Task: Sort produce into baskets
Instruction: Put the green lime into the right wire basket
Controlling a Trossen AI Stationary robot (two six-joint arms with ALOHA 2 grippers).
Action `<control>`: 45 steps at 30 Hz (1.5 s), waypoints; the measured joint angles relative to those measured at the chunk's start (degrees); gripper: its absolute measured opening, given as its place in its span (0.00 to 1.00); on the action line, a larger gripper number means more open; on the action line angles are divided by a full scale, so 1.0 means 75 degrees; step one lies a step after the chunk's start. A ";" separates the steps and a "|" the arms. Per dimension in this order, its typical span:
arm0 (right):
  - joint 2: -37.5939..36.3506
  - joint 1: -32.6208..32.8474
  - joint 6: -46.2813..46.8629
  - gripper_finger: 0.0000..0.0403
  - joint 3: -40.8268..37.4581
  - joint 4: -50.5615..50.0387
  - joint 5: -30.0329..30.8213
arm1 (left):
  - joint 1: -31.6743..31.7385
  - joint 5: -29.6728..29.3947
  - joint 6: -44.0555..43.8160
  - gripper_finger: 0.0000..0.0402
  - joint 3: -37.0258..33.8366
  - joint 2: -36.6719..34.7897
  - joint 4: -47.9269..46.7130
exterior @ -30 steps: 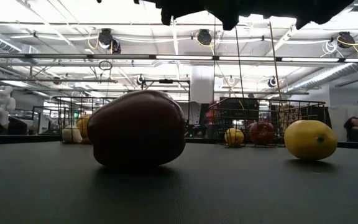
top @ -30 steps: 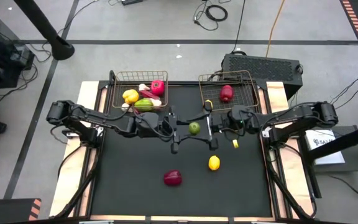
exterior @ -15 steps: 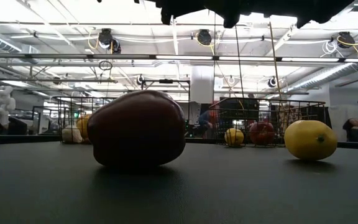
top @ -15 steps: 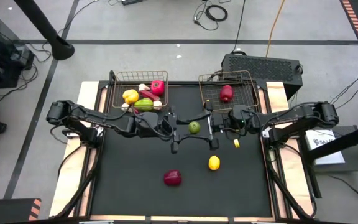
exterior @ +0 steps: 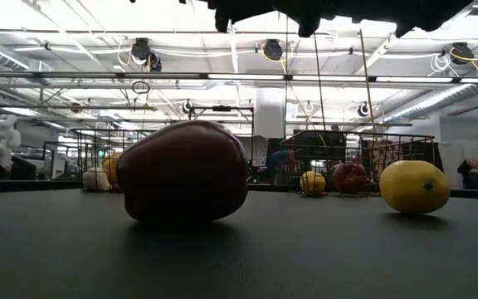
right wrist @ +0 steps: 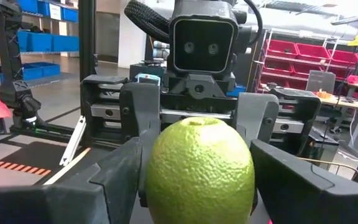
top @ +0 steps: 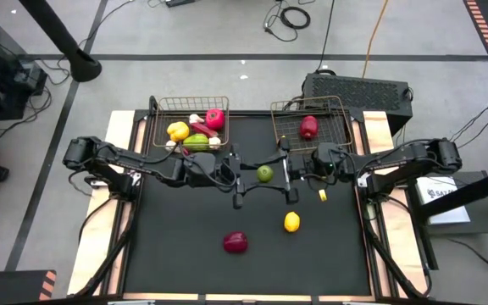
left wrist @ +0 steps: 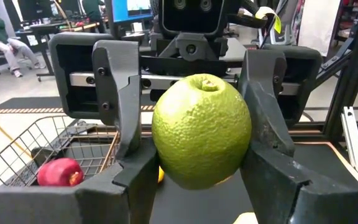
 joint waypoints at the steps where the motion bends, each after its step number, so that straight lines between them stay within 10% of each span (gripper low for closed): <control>1: 0.0002 0.0000 0.0023 0.65 0.0000 0.0001 -0.0003 | 0.0000 0.0000 -0.0003 0.52 0.0000 0.0000 0.0000; 29: -0.0025 0.0003 0.0054 0.60 -0.0003 0.0119 -0.0030 | -0.0003 0.0031 -0.0195 0.52 0.0000 0.0003 0.0033; 45: -0.0092 0.0012 0.0025 0.60 -0.0005 0.0097 -0.0052 | 0.0001 0.0079 -0.0397 0.80 0.0003 0.0006 -0.0024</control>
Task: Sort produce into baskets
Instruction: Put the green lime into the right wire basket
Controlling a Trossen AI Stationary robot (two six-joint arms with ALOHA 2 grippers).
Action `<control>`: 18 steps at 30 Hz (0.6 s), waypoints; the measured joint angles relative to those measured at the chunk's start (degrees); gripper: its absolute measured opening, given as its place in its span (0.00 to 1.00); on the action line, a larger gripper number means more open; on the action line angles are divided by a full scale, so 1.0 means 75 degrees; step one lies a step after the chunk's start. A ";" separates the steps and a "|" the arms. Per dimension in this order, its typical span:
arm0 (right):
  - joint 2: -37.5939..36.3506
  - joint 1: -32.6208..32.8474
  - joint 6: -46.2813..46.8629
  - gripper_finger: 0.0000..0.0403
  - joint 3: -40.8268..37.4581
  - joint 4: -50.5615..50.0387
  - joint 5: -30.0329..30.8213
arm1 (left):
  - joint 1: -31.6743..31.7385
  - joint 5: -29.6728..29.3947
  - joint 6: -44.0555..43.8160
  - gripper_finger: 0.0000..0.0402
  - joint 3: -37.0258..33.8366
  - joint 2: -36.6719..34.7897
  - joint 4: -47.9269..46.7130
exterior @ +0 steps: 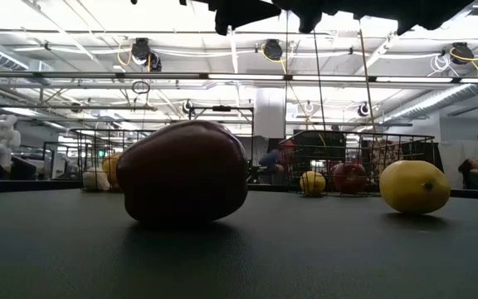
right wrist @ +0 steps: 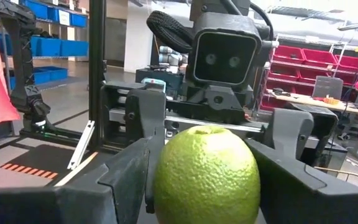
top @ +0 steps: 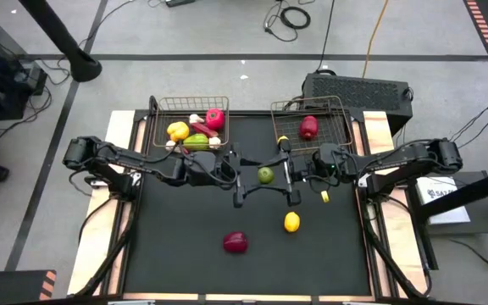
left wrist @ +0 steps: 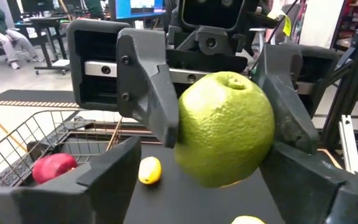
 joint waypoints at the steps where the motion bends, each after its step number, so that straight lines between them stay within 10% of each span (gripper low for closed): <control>1: -0.0029 0.0000 0.0000 0.60 -0.0001 -0.0026 0.0001 | -0.0006 0.0003 -0.0002 0.81 0.0000 0.0000 0.0005; 18: -0.0618 -0.0018 0.0122 0.60 0.0008 -0.0608 0.0084 | -0.0059 0.0233 0.0037 0.92 -0.0006 -0.0312 -0.0615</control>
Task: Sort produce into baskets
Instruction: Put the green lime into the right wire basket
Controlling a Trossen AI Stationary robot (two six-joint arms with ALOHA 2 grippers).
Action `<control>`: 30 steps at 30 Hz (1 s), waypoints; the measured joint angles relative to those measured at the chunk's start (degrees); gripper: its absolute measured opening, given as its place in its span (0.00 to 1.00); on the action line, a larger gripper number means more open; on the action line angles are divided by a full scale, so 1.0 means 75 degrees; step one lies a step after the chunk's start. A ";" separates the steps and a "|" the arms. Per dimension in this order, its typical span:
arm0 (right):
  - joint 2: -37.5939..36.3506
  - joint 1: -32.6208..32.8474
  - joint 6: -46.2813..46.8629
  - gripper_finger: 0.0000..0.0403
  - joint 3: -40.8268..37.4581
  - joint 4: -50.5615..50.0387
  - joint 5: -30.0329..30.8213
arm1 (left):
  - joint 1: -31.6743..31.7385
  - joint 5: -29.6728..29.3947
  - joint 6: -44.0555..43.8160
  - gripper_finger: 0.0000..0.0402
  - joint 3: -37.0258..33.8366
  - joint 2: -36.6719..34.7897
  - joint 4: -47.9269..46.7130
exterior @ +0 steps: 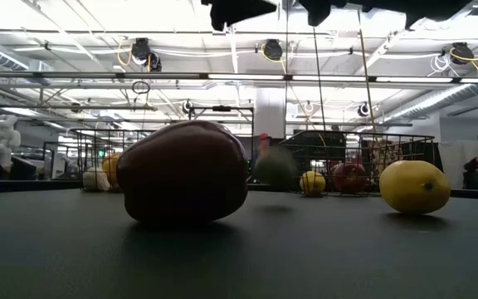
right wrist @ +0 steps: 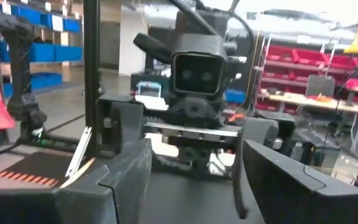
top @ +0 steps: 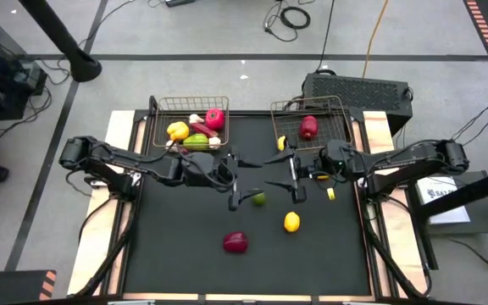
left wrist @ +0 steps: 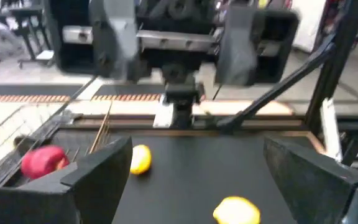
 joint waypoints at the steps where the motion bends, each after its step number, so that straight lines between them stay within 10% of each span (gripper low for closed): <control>1: -0.0027 -0.0002 0.0000 0.60 0.0000 -0.0121 -0.0013 | 0.0002 -0.0052 0.0013 0.92 0.0000 0.0005 -0.0152; 21: 0.0876 0.0286 0.0975 0.60 -0.0004 -0.3180 0.0610 | -0.0187 -0.1118 -0.1476 0.92 -0.0059 -0.0087 -0.6953; 30: 0.2667 0.0380 0.0878 0.60 -0.0006 -0.1565 0.1605 | -0.0351 -0.2448 -0.1620 0.92 -0.1399 -0.0050 -0.6068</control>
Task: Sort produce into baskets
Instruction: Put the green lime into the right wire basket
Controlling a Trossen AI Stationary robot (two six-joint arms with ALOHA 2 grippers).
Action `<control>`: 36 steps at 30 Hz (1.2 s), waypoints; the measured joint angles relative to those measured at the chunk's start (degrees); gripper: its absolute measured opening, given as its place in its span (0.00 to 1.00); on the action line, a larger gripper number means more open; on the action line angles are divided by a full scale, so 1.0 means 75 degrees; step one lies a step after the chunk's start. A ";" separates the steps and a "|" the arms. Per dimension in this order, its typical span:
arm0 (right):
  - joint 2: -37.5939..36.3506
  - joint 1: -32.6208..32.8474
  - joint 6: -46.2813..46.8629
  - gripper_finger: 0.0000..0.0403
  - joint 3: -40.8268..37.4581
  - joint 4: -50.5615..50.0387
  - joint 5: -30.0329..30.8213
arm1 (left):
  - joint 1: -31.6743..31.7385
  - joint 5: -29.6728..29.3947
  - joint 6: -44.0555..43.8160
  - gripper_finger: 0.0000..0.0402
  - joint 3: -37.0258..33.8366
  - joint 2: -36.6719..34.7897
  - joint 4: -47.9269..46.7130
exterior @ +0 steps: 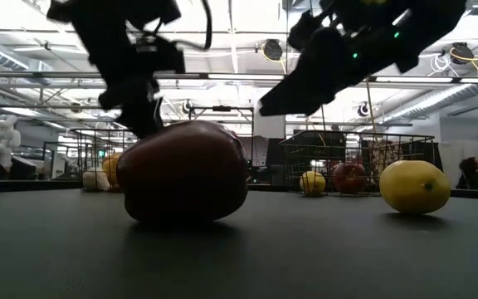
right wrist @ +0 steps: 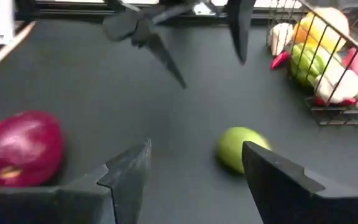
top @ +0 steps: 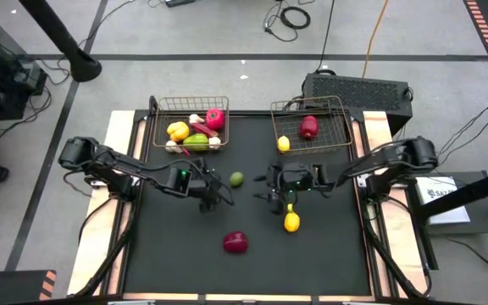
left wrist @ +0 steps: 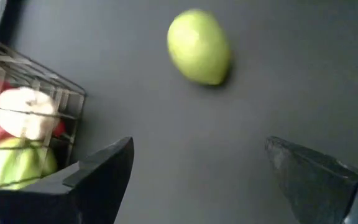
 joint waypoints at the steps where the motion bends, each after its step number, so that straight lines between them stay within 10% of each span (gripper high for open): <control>1: 0.0179 -0.0031 -0.0057 0.60 0.0000 0.0236 0.0031 | 0.0020 0.0002 0.0011 0.92 -0.0175 0.0004 0.0241; 14: 0.2220 -0.0607 -0.1473 0.65 0.1164 0.0490 -0.0052 | 0.0242 0.0554 0.1049 0.92 -0.1378 0.0004 0.3333; 36: 0.3042 -0.1464 -0.2428 0.80 0.1976 -0.0031 -0.0705 | 0.0844 0.1018 0.2089 0.92 -0.1624 0.0726 0.4779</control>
